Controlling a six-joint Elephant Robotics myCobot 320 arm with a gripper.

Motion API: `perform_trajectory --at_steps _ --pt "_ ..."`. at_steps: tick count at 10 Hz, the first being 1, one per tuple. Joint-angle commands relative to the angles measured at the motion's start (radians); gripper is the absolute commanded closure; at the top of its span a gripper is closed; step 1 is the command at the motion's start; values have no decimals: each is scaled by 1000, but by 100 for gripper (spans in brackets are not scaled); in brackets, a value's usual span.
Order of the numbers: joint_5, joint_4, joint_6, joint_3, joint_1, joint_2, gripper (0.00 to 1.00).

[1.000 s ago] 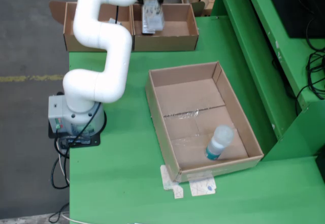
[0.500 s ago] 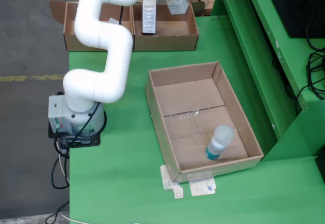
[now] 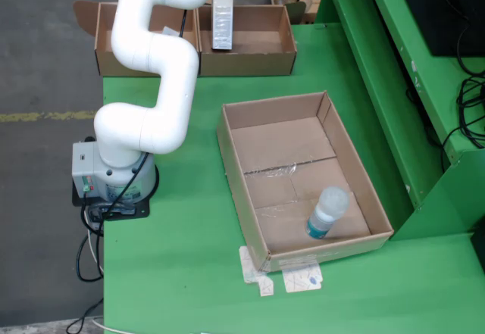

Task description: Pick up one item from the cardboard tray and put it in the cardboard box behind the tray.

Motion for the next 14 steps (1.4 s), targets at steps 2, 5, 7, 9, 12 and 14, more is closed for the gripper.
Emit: perform_trajectory --at_steps 2,5,7,9,12,14 --pt "-14 67 -58 29 4 38 100" --pt "-14 67 -62 29 4 38 100" --pt "-14 67 -65 29 4 39 100" --pt "-14 67 -70 29 2 37 100" --pt "-14 67 -63 29 -4 12 100" --pt "-14 67 -63 29 -7 -25 100"
